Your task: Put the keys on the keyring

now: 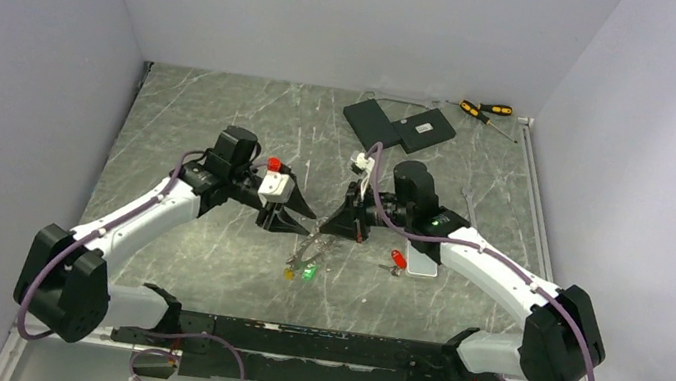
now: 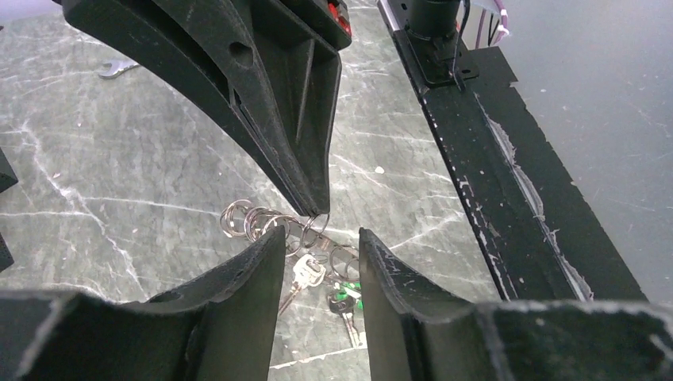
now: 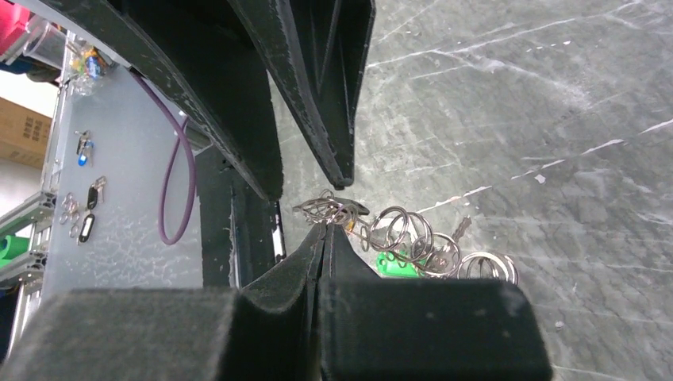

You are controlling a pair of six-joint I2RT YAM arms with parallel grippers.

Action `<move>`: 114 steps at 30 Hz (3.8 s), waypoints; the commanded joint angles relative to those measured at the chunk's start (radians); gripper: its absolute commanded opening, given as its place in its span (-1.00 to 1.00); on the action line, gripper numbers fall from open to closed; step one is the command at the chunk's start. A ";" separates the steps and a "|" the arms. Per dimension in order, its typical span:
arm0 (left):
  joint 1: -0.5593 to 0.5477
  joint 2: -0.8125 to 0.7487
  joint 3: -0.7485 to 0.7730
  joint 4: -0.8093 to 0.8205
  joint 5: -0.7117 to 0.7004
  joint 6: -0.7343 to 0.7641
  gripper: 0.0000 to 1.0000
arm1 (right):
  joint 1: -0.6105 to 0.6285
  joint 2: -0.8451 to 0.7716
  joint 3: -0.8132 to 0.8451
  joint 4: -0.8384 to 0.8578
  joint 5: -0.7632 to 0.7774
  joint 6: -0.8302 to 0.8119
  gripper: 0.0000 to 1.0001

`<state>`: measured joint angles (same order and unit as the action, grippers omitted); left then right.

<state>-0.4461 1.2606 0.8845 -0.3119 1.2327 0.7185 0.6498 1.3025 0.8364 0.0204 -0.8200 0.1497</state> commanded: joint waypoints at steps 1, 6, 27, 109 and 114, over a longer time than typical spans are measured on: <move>-0.015 -0.021 -0.045 0.146 -0.018 -0.039 -0.14 | 0.011 -0.037 0.037 0.037 -0.039 -0.013 -1.00; -0.017 0.000 -0.041 0.131 -0.021 -0.036 -0.21 | 0.020 -0.047 0.045 0.035 -0.040 -0.012 -1.00; -0.024 -0.343 -0.136 0.078 -0.682 -0.361 0.16 | 0.166 0.018 0.012 -0.103 0.525 0.072 -0.29; 0.061 -0.969 -0.349 0.140 -1.328 -0.464 0.35 | 0.325 0.424 0.190 0.100 0.282 -0.217 -1.00; 0.063 -0.982 -0.351 0.147 -1.230 -0.460 0.31 | 0.311 0.351 0.134 0.154 0.231 -0.229 -1.00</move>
<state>-0.3908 0.2958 0.5308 -0.2207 -0.0990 0.2661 0.9733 1.7348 0.9981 0.0528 -0.5060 -0.0563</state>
